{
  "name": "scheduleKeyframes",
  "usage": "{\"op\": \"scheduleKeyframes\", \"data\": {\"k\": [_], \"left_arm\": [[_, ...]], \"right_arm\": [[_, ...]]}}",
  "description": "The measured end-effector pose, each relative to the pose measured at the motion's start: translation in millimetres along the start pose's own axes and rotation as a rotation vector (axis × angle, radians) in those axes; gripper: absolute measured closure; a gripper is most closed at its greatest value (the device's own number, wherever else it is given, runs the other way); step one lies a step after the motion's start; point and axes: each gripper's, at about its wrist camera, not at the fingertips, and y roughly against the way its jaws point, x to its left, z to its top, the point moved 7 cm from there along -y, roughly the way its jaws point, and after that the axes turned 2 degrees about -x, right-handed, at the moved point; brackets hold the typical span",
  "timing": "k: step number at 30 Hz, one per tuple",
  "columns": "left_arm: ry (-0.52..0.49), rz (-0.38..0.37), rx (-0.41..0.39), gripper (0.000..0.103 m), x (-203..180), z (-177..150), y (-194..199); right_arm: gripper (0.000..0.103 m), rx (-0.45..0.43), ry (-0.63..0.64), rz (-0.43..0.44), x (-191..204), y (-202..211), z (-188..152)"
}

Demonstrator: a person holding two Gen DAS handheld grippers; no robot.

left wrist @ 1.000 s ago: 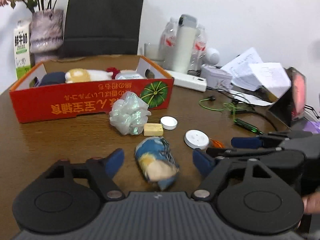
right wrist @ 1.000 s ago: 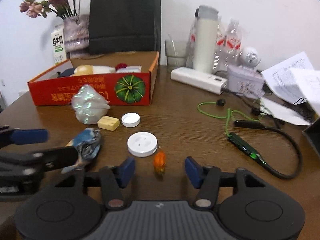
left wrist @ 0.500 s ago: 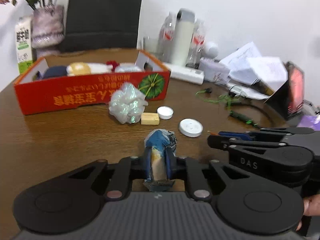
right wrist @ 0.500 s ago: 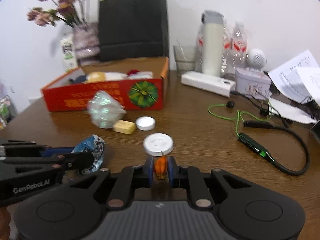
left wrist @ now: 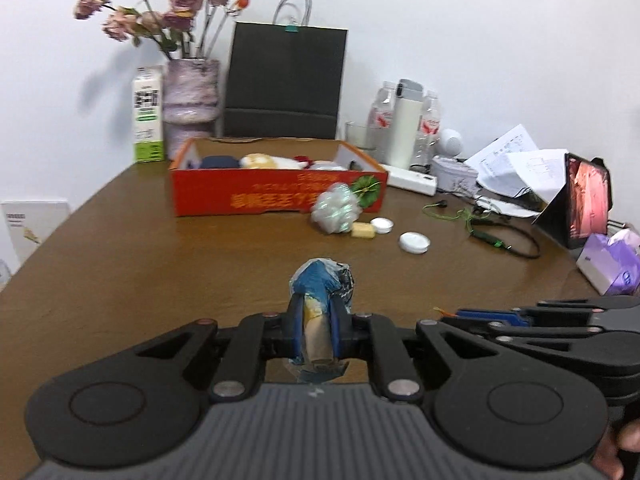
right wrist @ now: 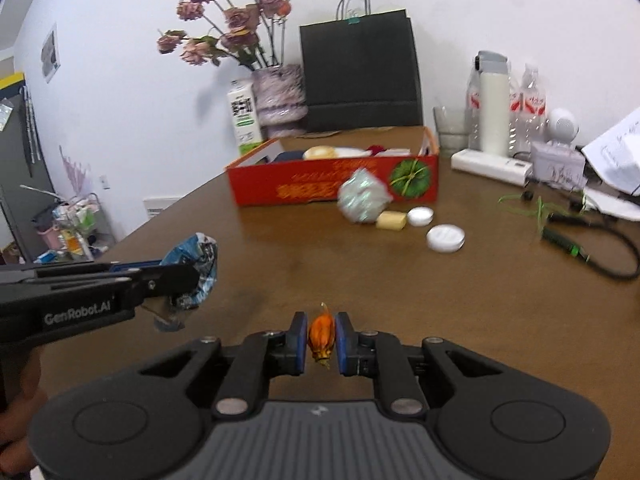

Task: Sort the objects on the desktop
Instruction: 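Grasp the blue-wrapped figurine with the left tool while the right tool grasps the small orange toy, then carry the figurine and orange toy into the box and release them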

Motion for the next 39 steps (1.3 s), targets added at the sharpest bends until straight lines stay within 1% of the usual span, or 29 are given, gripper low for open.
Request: {"op": "scheduleKeyframes", "data": {"k": [2,5,9,12,14,17,19,20,23,25,27,29,32,34,36,37,39], "left_arm": [[0.017,0.021,-0.003,0.089,11.0,-1.1,2.3],[0.053,0.028,-0.008,0.089,21.8,0.5,1.7],[0.074,0.032,-0.007,0.089,30.9,0.2,-3.3],[0.110,0.004,0.000,0.089,37.5,2.1,-15.2],[0.117,-0.015,0.010,0.089,40.3,8.1,-27.0],[0.119,-0.042,-0.010,0.089,43.2,33.4,-48.0],[0.124,-0.047,-0.039,0.089,49.4,60.2,-66.2],[0.138,-0.055,-0.050,0.089,54.1,73.5,-75.8],[0.212,-0.096,-0.034,0.089,69.9,114.7,-112.3],[0.244,-0.106,-0.029,0.089,78.3,140.6,-140.7],[0.248,-0.116,-0.024,0.089,83.1,159.3,-169.2],[0.246,-0.112,-0.007,0.089,84.9,169.7,-195.6],[0.219,-0.073,0.036,0.089,88.9,176.6,-236.7],[0.232,-0.080,0.062,0.089,93.7,186.5,-265.8],[0.274,-0.097,0.103,0.089,99.4,197.8,-296.6],[0.297,-0.096,0.138,0.089,103.0,203.1,-316.8],[0.303,-0.115,0.195,0.089,100.4,206.0,-346.6]], "right_arm": [[0.089,0.008,-0.002,0.008,6.0,3.5,-6.8],[0.089,0.028,0.028,-0.019,10.1,2.3,-10.2],[0.089,0.011,0.025,-0.010,11.1,1.3,-6.4],[0.089,0.019,0.040,-0.033,11.0,-7.2,-1.2],[0.089,0.007,0.037,-0.038,8.8,-11.8,7.0],[0.089,-0.022,0.015,-0.018,1.6,-22.1,27.2],[0.089,-0.040,0.008,-0.006,-4.7,-31.2,47.8],[0.089,-0.053,0.009,-0.002,-7.8,-35.5,59.5],[0.089,-0.093,0.045,-0.008,-17.6,-53.0,104.2],[0.089,-0.118,0.061,-0.017,-23.6,-69.8,136.6],[0.089,-0.127,0.040,-0.013,-32.2,-91.5,165.0],[0.089,-0.116,-0.002,0.002,-41.0,-116.8,186.4],[0.089,-0.113,-0.051,0.014,-55.6,-158.6,214.7],[0.089,-0.069,-0.097,0.047,-67.8,-193.9,229.6],[0.089,0.004,-0.150,0.055,-82.6,-239.8,245.1],[0.089,0.032,-0.161,0.050,-88.0,-260.2,251.0],[0.089,0.075,-0.194,0.021,-103.5,-299.4,261.8]]}}
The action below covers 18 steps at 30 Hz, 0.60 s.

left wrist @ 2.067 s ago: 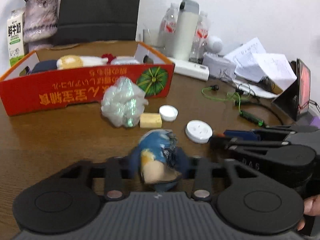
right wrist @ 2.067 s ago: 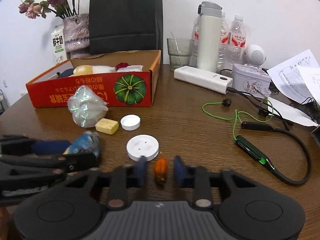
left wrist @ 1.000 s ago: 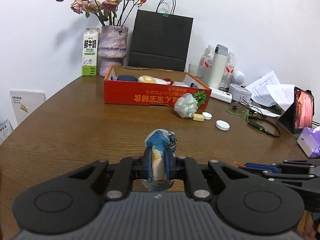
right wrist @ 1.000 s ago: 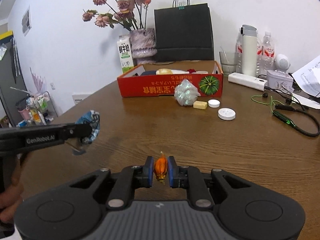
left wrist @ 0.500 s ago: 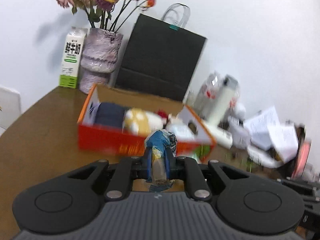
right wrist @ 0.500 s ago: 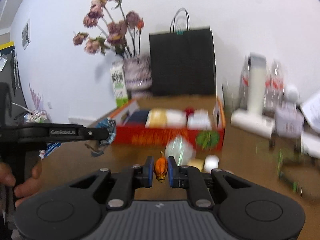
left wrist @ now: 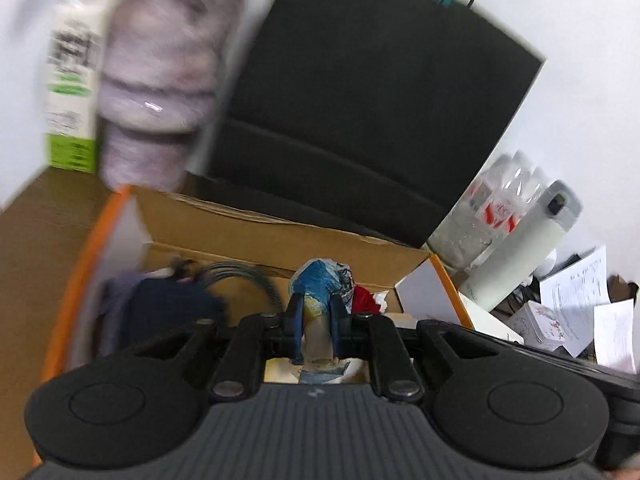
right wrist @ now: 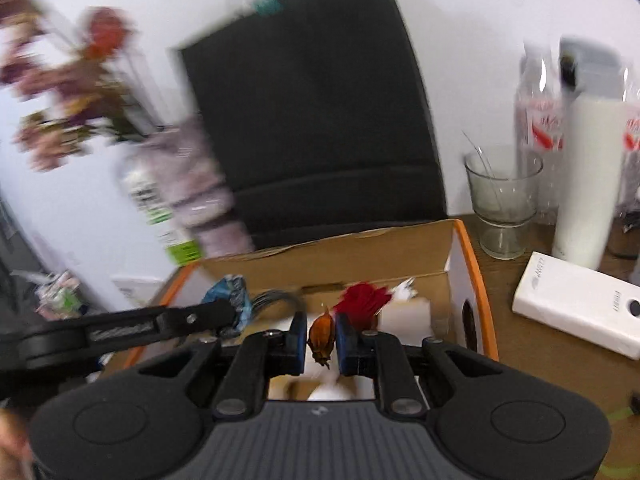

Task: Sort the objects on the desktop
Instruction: 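Carry the figurine and orange toy into the box and release them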

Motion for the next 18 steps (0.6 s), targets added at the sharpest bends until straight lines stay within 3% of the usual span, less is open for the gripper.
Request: {"op": "scheduleKeyframes", "data": {"k": [2,3,4,5,6,7,10,14,16,18], "left_arm": [[0.004,0.024,0.036,0.085,-2.4,4.5,-25.6],[0.002,0.027,0.029,0.069,-3.4,8.0,-33.8],[-0.010,0.014,0.012,0.043,-6.4,11.1,-40.9],[-0.035,-0.005,0.008,0.034,-9.4,12.7,-45.0],[-0.056,-0.008,0.007,0.025,-11.5,14.2,-46.3],[-0.071,0.000,-0.006,0.023,-12.4,15.8,-42.9],[-0.084,-0.006,-0.051,0.015,-9.5,20.3,-24.0],[-0.067,0.034,-0.097,0.011,-6.3,18.6,13.7],[-0.091,0.068,-0.125,0.002,-9.1,12.3,38.8],[-0.099,0.091,-0.173,0.000,-10.3,1.8,65.2]], "right_arm": [[0.087,0.020,-0.012,-0.044,-13.3,-26.5,12.2],[0.085,0.024,-0.004,-0.088,-21.1,-38.4,18.3],[0.080,0.024,0.000,-0.129,-27.5,-46.2,22.5],[0.070,0.027,0.003,-0.169,-33.9,-53.2,26.7],[0.048,0.044,0.003,-0.193,-38.9,-58.6,28.2],[0.043,0.055,-0.003,-0.199,-41.9,-60.4,28.6],[0.039,0.008,-0.004,-0.126,-41.6,-46.5,26.5],[0.036,-0.021,-0.006,-0.107,-36.7,-17.8,16.6],[0.035,-0.035,0.019,-0.102,-28.4,2.9,5.3],[0.033,-0.053,0.055,-0.087,-20.0,23.9,-4.6]]}}
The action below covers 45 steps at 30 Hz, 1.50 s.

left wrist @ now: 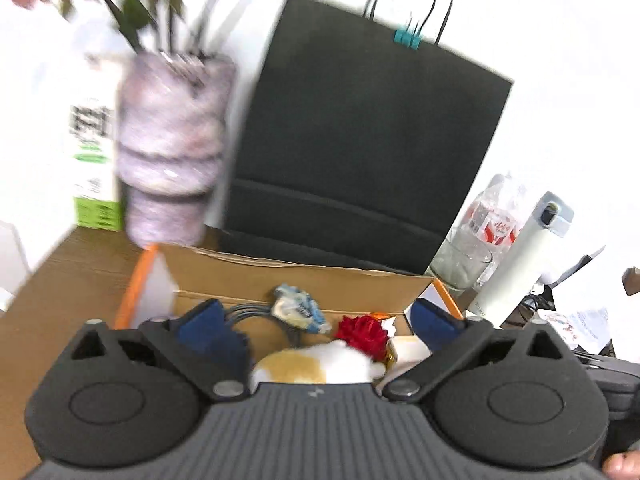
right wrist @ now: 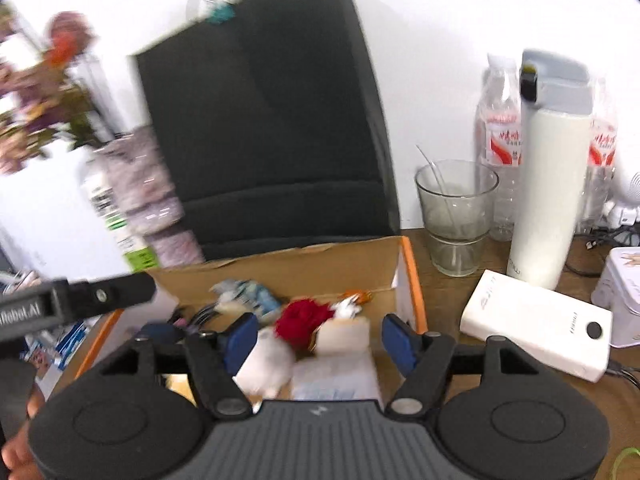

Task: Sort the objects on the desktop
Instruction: 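Carry the figurine and orange toy into the box and release them, then move both open tools back toward the plastic bag and white lid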

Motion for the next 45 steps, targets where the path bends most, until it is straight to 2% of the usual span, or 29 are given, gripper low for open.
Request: {"op": "scheduleKeyframes", "data": {"k": [5,9,10,13,19,21,24,26,30,34,40,45], "left_arm": [[-0.035,0.069,-0.006,0.000,-3.9,-50.0,66.2],[-0.067,0.052,-0.061,0.000,-10.6,-104.3,131.3],[-0.062,0.058,-0.040,0.000,-12.0,-123.4,145.6],[-0.068,0.057,0.014,0.000,-14.4,-173.6,183.4],[-0.198,0.110,-0.029,0.000,-25.2,-241.6,250.7],[-0.196,0.159,-0.032,0.000,-26.1,-258.5,268.2],[-0.195,0.122,-0.051,0.000,-31.5,-275.8,287.7],[-0.204,0.126,-0.079,0.000,-32.6,-282.2,292.5],[-0.183,0.131,-0.069,0.000,-30.6,-284.3,290.6],[-0.169,0.146,-0.057,0.000,-26.9,-287.1,287.8],[-0.169,0.132,-0.032,0.000,-25.2,-290.1,279.2],[-0.183,0.079,-0.037,0.000,-35.7,-273.5,256.6]], "right_arm": [[0.022,-0.070,0.057,0.018,13.4,71.1,-45.8],[0.021,-0.074,0.105,0.001,21.6,135.7,-105.9],[0.018,-0.076,0.130,-0.010,24.5,151.9,-121.3],[0.017,-0.087,0.164,-0.055,25.5,195.2,-173.7],[0.017,-0.051,0.127,-0.113,36.2,245.7,-252.7],[0.016,-0.055,0.128,-0.149,40.3,259.5,-270.7],[0.014,-0.067,0.122,-0.140,47.9,278.0,-296.1],[0.012,-0.094,0.146,-0.135,49.7,287.3,-305.1],[0.011,-0.129,0.189,-0.194,45.3,298.7,-308.9],[0.011,-0.119,0.143,-0.158,42.2,295.6,-304.7],[0.011,-0.111,0.150,-0.146,44.8,284.4,-300.3],[0.016,-0.090,0.151,-0.148,38.4,265.3,-284.0]]}}
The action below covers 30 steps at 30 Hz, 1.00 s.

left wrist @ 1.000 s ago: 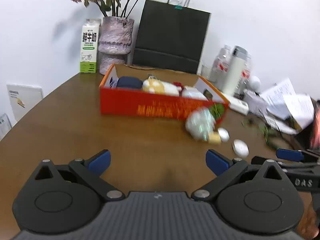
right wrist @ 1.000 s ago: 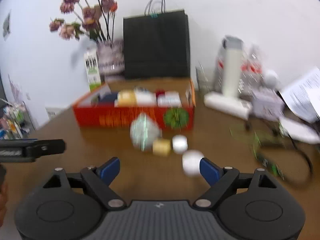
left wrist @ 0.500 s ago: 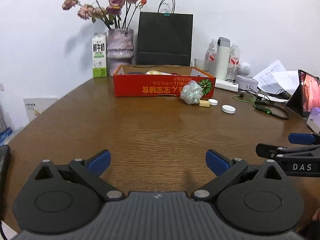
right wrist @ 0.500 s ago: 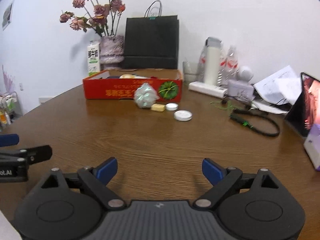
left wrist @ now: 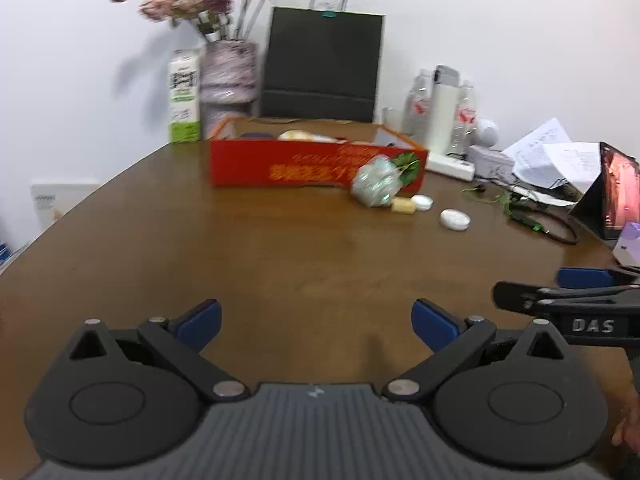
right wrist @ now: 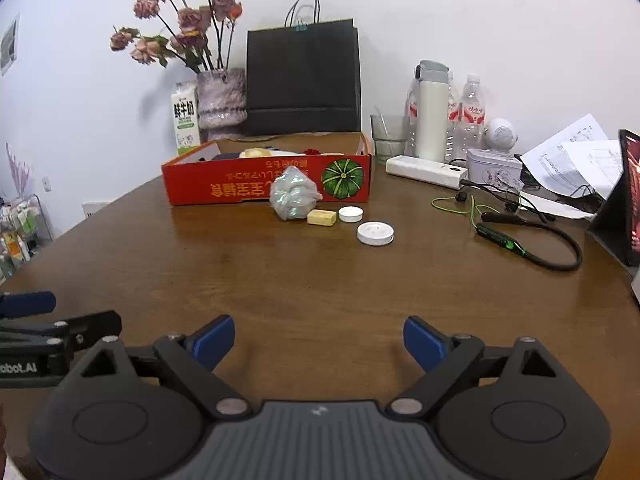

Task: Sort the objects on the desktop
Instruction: 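Grasp the clear plastic bag with the left tool while the right tool grasps a white lid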

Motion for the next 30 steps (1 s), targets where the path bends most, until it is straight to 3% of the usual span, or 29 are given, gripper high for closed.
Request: {"op": "scheduleKeyframes", "data": {"k": [8,10,14,17,18,19,21,27,30], "left_arm": [[-0.054,-0.065,-0.033,0.001,-21.4,61.4,-91.0],[-0.034,-0.118,-0.008,0.001,-29.0,77.9,-125.8],[-0.026,-0.129,0.003,0.007,-41.3,101.2,-190.0],[0.031,-0.146,0.041,0.028,-40.4,106.9,-219.9],[0.064,-0.162,0.075,0.048,-38.6,105.9,-227.0],[0.096,-0.180,0.104,0.058,-36.5,104.2,-232.2],[0.117,-0.186,0.104,0.063,-32.9,103.1,-231.8],[0.182,-0.200,-0.014,0.065,-7.9,122.4,-159.6],[0.185,-0.151,-0.031,0.065,5.4,115.8,-113.3]], "right_arm": [[0.030,0.040,0.080,-0.002,-28.9,-72.4,46.2],[0.039,0.064,0.081,0.001,-36.2,-98.1,57.2],[0.040,0.103,0.034,-0.009,-48.4,-140.3,70.5],[0.048,0.133,0.016,-0.027,-53.7,-162.2,70.2],[0.052,0.148,0.004,-0.034,-56.0,-168.6,68.4],[0.055,0.138,0.001,-0.036,-57.8,-170.9,68.7],[0.065,0.124,-0.006,-0.042,-61.3,-173.5,68.9],[0.065,0.064,-0.053,0.004,-55.3,-146.1,82.4],[0.065,-0.007,-0.047,0.058,-35.8,-115.4,99.0]]}}
